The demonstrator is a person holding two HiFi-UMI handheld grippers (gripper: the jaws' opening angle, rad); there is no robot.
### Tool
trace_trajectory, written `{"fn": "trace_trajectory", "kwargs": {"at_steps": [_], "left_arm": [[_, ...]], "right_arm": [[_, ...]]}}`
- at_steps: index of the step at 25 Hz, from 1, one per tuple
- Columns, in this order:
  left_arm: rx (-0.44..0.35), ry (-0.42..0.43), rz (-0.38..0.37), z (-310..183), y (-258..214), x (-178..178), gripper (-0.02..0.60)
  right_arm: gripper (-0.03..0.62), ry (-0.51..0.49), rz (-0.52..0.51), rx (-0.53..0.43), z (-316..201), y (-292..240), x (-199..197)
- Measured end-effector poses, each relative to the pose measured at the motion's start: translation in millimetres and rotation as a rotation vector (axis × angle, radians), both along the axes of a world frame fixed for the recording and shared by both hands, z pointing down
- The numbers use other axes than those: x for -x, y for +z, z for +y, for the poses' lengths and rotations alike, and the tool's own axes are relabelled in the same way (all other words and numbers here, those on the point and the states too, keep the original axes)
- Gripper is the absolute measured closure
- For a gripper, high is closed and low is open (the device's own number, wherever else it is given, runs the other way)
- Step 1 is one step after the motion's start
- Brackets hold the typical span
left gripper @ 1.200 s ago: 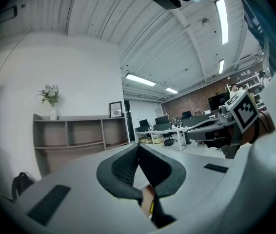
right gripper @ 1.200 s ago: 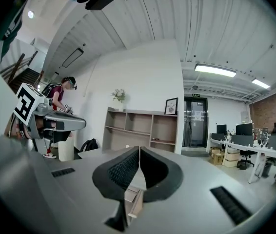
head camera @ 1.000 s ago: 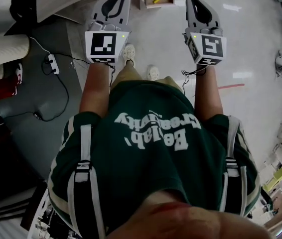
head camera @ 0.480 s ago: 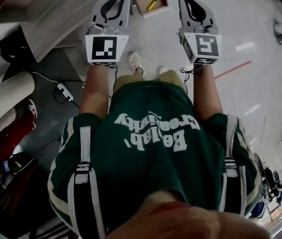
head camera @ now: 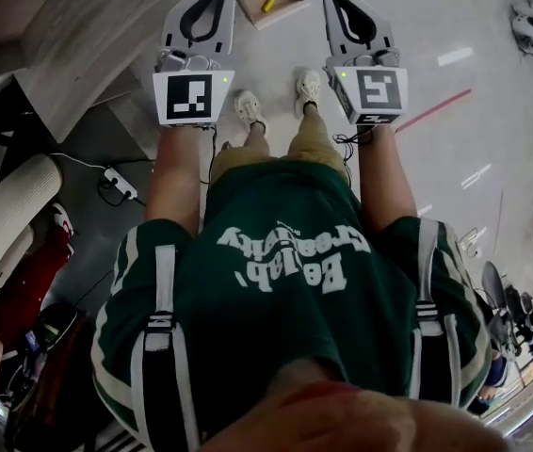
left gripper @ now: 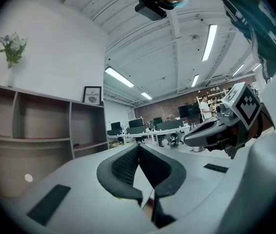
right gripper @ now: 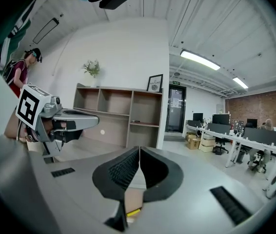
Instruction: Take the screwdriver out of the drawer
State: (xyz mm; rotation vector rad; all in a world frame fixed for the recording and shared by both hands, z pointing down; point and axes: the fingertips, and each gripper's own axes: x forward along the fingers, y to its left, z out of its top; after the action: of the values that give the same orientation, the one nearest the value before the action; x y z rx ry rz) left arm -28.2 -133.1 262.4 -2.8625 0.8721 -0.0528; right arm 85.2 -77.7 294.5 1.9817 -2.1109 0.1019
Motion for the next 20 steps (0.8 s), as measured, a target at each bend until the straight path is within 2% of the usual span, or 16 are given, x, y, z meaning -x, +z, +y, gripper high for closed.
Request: {"fn": "trace_trajectory", "kwargs": {"at_steps": [4,9,11,20], "left_arm": [[0.004,-0.026,-0.019,-18,25,-23,0.563],[0.055,-0.081,-0.021,-44,72,-46,0.563],[0.075,-0.095,-0.047,-45,97,-56,0.563],[0.125,-0.149,-0.131,-76,184,-64,0.563]], "right_arm": [[0.559,-0.051,-0.015,0.03,-22,36,-17],[0.559,-0.12,-0.012,0.091,-53,90,-42],[0.559,-0.159,-0.003,0.119,-57,118,-50],[0.559,-0.277,-0.035,0.246,-93,230,-38]]}}
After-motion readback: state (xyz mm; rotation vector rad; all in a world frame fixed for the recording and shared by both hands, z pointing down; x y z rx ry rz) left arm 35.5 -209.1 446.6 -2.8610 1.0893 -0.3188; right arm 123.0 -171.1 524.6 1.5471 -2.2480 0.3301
